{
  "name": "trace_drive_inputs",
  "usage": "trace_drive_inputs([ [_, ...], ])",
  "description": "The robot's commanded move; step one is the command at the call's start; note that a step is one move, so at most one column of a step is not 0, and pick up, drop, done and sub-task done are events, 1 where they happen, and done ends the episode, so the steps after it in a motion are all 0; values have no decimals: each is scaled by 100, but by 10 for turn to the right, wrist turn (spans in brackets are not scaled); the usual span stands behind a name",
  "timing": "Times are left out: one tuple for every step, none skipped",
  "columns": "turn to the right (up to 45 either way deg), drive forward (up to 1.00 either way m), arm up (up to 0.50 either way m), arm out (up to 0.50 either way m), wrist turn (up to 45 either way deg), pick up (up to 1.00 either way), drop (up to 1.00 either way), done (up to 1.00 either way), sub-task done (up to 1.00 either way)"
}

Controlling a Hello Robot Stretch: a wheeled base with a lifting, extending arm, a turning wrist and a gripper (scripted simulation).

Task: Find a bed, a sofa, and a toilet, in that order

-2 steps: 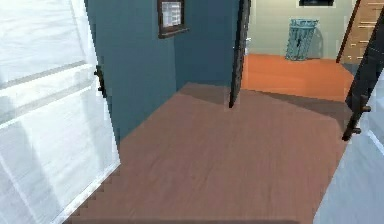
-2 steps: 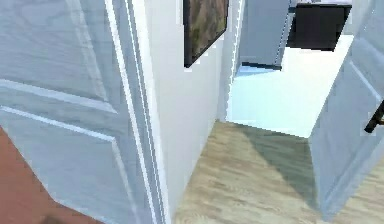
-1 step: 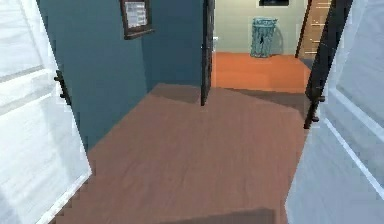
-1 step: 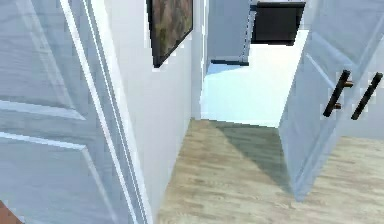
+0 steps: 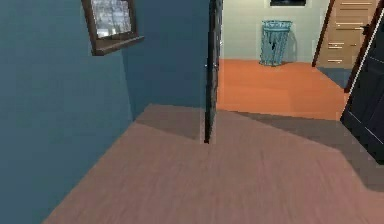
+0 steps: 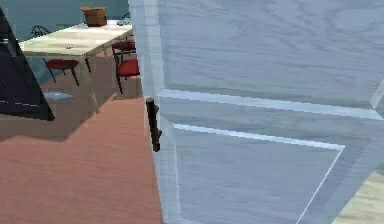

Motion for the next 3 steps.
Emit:
trace_drive_inputs([
  [120, 0, 0, 0, 0, 0, 0, 0, 0],
  [0, 50, 0, 0, 0, 0, 0, 0, 0],
  [150, 0, 0, 0, 0, 0, 0, 0, 0],
])
